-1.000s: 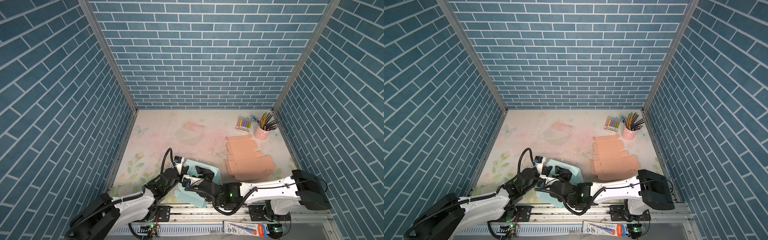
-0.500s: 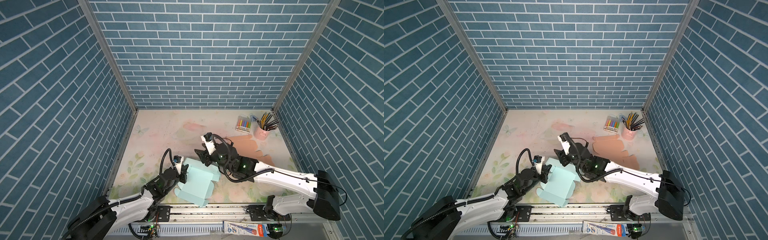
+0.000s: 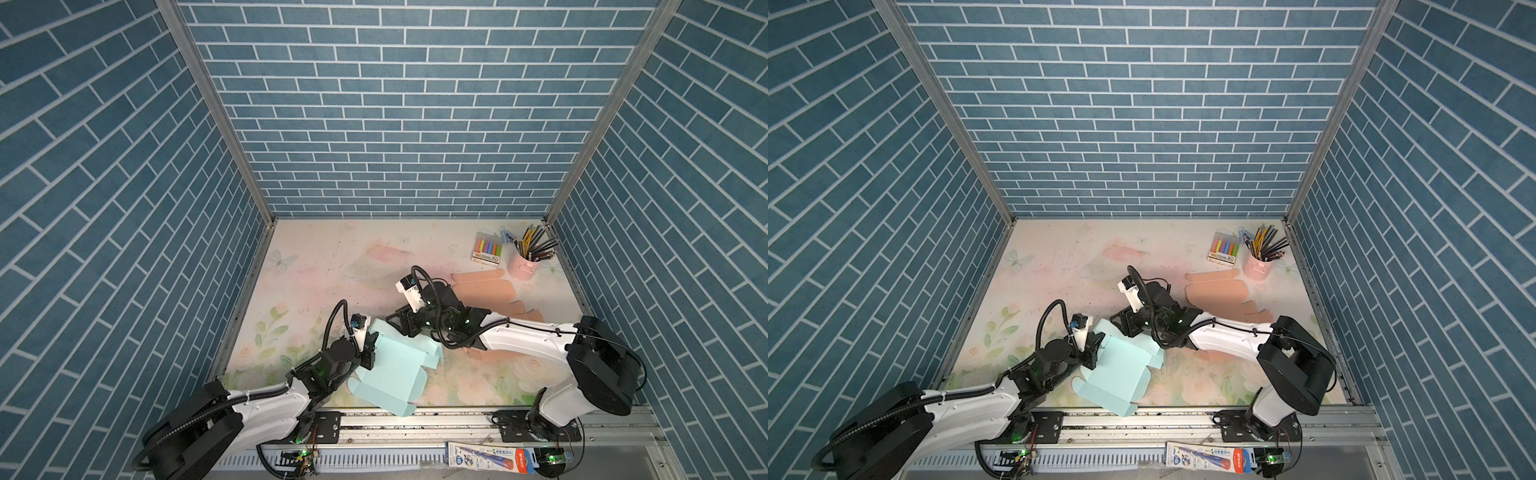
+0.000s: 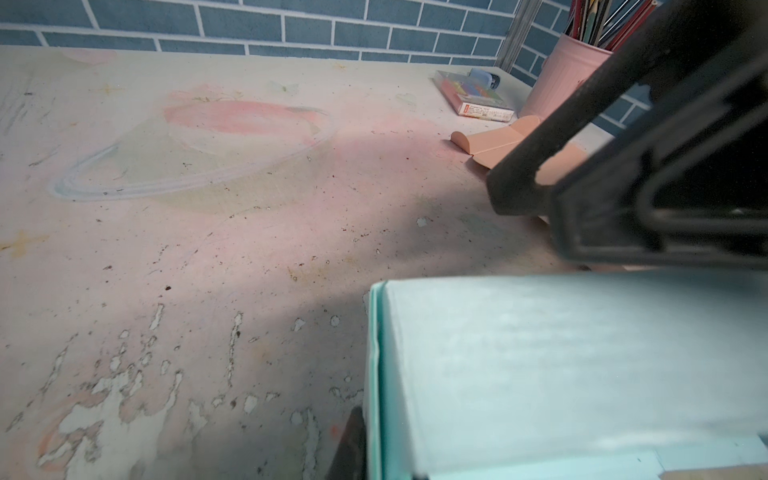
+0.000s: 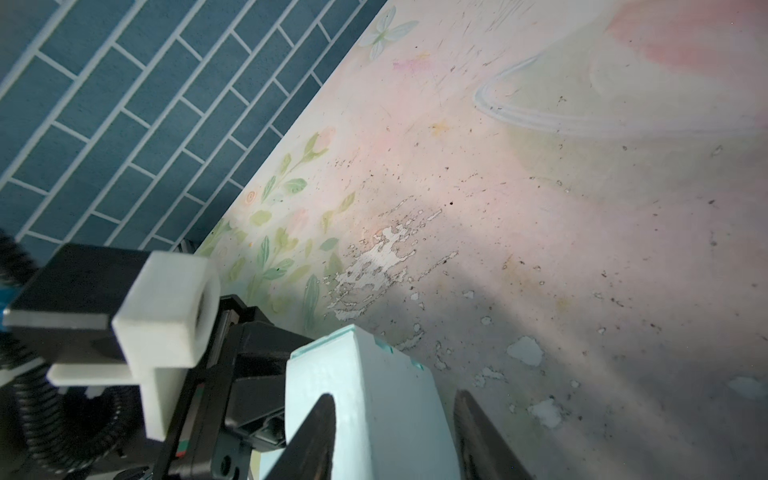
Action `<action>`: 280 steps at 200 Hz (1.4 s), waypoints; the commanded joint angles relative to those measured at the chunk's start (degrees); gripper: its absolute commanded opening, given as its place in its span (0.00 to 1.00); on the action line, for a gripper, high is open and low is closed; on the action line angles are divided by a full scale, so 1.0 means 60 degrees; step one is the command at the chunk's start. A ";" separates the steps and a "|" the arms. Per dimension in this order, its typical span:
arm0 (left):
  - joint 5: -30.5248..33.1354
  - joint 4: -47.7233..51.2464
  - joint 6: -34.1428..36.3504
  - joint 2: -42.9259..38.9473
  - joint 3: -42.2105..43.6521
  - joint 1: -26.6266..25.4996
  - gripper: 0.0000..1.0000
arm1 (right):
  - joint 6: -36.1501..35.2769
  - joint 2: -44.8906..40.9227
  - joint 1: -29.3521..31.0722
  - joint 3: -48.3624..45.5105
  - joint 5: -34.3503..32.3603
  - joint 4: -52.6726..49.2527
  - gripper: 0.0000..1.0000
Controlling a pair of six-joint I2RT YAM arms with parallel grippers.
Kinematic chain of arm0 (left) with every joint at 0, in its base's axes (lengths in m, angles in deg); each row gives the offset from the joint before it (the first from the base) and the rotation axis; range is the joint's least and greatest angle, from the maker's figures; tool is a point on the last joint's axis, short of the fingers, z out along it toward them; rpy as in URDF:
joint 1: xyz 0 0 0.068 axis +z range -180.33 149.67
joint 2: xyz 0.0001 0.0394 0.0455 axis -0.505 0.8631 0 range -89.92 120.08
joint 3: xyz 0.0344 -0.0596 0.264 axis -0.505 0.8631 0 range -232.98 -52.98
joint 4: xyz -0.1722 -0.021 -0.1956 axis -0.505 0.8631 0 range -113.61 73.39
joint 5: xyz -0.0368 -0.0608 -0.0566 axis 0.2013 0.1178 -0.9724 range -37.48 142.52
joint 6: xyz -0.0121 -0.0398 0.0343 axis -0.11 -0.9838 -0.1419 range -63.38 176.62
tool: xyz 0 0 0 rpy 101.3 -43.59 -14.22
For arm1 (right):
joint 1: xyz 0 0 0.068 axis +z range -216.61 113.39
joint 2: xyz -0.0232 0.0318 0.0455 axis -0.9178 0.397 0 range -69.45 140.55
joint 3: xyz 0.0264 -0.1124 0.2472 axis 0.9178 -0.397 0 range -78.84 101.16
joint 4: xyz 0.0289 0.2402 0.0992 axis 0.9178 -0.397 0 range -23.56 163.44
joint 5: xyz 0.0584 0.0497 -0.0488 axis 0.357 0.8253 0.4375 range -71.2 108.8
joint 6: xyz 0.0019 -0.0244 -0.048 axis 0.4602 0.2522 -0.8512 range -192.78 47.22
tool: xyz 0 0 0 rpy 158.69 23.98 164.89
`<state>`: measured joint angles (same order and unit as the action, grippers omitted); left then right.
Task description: Fold the paper box
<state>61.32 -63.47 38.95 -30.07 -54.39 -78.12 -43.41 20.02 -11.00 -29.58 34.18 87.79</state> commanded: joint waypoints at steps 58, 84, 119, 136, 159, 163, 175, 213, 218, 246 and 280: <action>0.0685 -0.1002 0.0475 0.1339 -0.0496 -0.0514 0.18 | 0.0932 0.0956 -0.0257 -0.0619 0.1770 0.1508 0.39; 0.1054 -0.1099 0.0456 0.1454 -0.0499 -0.0591 0.19 | 0.1048 0.0810 -0.0261 -0.0900 0.1759 0.1654 0.37; 0.1425 -0.1176 0.0458 0.1494 -0.0454 -0.0600 0.13 | 0.1696 0.0704 -0.0261 -0.1464 0.2167 0.2648 0.36; 0.1490 -0.1173 0.0473 0.1522 -0.0453 -0.0617 0.10 | 0.2057 0.0728 -0.0256 -0.1745 0.2498 0.3340 0.36; 0.1620 -0.1165 0.0489 0.1538 -0.0428 -0.0663 0.09 | 0.2462 0.0711 -0.0183 -0.1939 0.2742 0.3935 0.36; 0.1649 -0.1182 0.0493 0.1543 -0.0424 -0.0675 0.09 | 0.2490 0.0704 -0.0165 -0.1952 0.2733 0.3983 0.36; 0.1722 -0.1251 0.0505 0.1574 -0.0388 -0.0716 0.09 | 0.2546 0.0703 -0.0099 -0.1958 0.2718 0.4038 0.36; 0.1842 -0.1651 0.0605 0.1996 -0.0307 -0.0924 0.13 | 0.2500 0.0621 -0.0040 -0.2017 0.2380 0.3873 0.35; 0.1879 -0.1718 0.0608 0.2057 -0.0294 -0.0965 0.13 | 0.2489 0.0605 -0.0041 -0.2020 0.2340 0.3853 0.35; 0.1961 -0.2032 0.0609 0.2454 -0.0278 -0.1096 0.14 | 0.2494 0.0456 -0.0040 -0.2135 0.2102 0.3732 0.35; 0.1954 -0.2322 0.0602 0.2687 -0.0243 -0.1152 0.17 | 0.2416 0.0323 -0.0035 -0.2236 0.1808 0.3510 0.35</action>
<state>71.98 -75.01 42.93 -14.96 -56.31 -84.55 -30.54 23.50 -11.87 -41.95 45.96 110.26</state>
